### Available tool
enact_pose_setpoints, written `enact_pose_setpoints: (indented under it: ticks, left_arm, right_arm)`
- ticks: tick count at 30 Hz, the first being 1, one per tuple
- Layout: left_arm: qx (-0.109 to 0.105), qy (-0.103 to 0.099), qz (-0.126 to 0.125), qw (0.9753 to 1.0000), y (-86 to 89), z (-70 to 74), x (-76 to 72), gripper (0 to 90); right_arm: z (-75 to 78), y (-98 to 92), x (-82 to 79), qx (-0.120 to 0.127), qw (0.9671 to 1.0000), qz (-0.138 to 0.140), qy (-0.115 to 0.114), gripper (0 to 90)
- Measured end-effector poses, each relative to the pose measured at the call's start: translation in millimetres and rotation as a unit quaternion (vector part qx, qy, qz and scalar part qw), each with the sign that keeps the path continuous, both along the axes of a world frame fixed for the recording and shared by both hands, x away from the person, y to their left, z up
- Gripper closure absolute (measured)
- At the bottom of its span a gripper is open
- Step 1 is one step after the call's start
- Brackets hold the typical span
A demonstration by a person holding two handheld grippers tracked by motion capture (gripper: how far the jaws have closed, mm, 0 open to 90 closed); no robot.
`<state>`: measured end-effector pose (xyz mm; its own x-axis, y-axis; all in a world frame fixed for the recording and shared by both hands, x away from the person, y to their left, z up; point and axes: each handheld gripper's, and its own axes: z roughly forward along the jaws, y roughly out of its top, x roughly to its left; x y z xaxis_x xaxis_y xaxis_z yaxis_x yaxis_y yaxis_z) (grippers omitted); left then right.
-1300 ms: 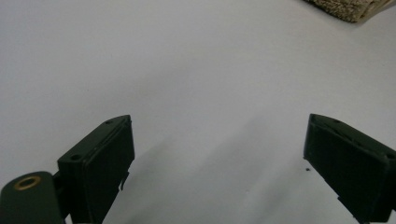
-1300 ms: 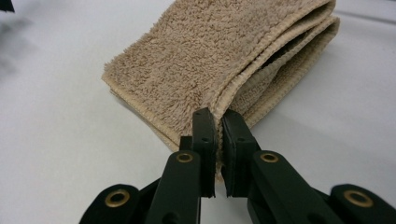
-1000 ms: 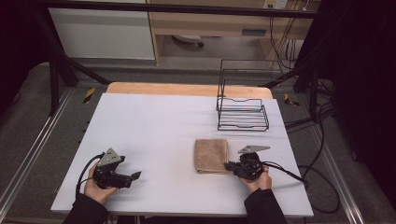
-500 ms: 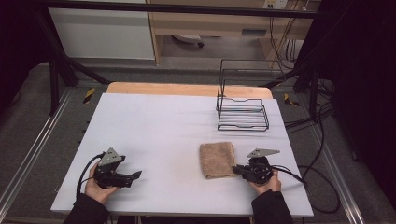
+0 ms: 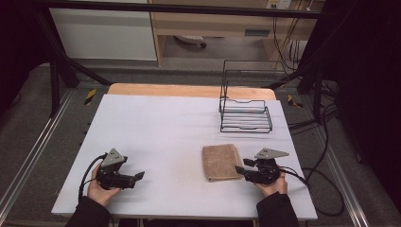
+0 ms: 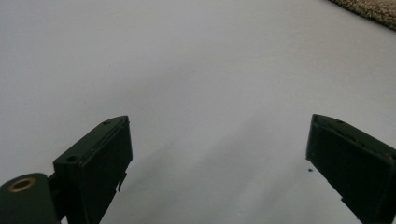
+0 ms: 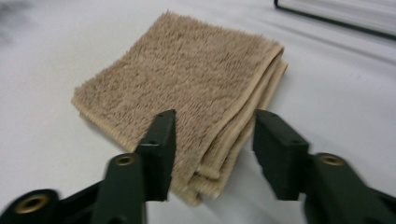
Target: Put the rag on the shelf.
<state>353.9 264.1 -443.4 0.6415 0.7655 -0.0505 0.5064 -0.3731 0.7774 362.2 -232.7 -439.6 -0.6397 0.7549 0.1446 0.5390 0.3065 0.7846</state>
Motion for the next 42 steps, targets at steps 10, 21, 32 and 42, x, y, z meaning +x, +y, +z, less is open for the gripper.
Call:
enact_pose_setpoints:
  ticks: [10,21,32,42]
  left_arm:
    - [-0.002,-0.004,-0.005,1.0000,-18.1,7.3,6.1,7.1]
    - [0.001,-0.007,-0.034,0.9994,-66.3,16.8,21.4,6.4]
    - [-0.004,-0.004,-0.059,0.9983,-119.9,20.5,37.6,6.4]
    - [-0.015,0.006,-0.056,0.9983,-157.0,21.8,55.4,7.2]
  right_arm:
    - [-3.4,-8.9,9.9,0.019,0.9993,-0.014,-0.028,15.3]
    - [-5.5,-13.8,15.4,0.021,0.9992,-0.017,-0.028,2.2]
    - [-5.5,-18.3,13.4,0.024,0.9992,-0.021,-0.023,0.5]
    - [-8.8,-16.0,11.6,0.018,0.9995,-0.018,-0.020,0.5]
